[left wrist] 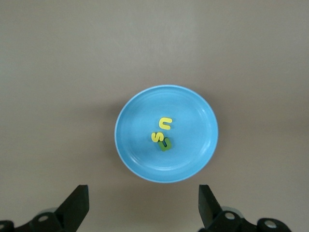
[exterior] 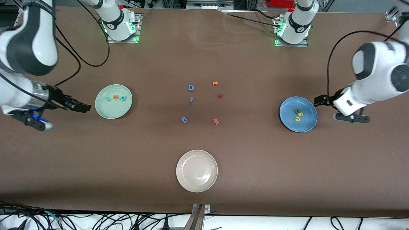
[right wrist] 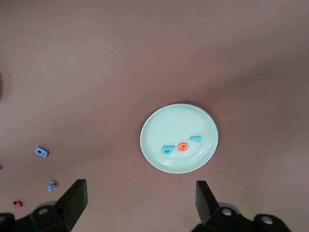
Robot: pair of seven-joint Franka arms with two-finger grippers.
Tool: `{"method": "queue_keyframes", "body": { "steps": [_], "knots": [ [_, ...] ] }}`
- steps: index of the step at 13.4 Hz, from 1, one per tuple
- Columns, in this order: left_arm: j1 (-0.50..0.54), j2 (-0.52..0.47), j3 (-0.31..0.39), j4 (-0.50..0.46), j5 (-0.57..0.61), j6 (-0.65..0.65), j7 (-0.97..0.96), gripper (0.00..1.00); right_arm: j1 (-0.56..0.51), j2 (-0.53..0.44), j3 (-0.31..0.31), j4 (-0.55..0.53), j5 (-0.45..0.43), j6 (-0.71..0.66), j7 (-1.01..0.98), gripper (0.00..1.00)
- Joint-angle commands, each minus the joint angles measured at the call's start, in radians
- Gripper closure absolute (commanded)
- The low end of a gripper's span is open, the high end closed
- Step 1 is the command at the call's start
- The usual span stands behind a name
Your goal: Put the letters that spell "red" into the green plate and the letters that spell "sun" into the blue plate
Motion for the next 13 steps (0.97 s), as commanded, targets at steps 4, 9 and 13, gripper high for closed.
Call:
{"method": "queue_keyframes", "body": {
  "steps": [4, 9, 13],
  "knots": [
    [-0.051, 0.012, 0.010, 0.303, 0.059, -0.247, 0.022, 0.00, -0.003, 0.016, -0.070, 0.049, 0.011, -0.089, -0.179, 0.01],
    [-0.007, -0.024, -0.054, 0.370, 0.081, -0.316, 0.023, 0.00, -0.003, 0.024, -0.044, 0.079, -0.022, -0.088, -0.217, 0.01],
    [0.007, -0.050, -0.056, 0.371, 0.071, -0.325, 0.022, 0.00, -0.266, 0.016, 0.297, 0.130, -0.119, -0.091, -0.210, 0.01]
  ]
}}
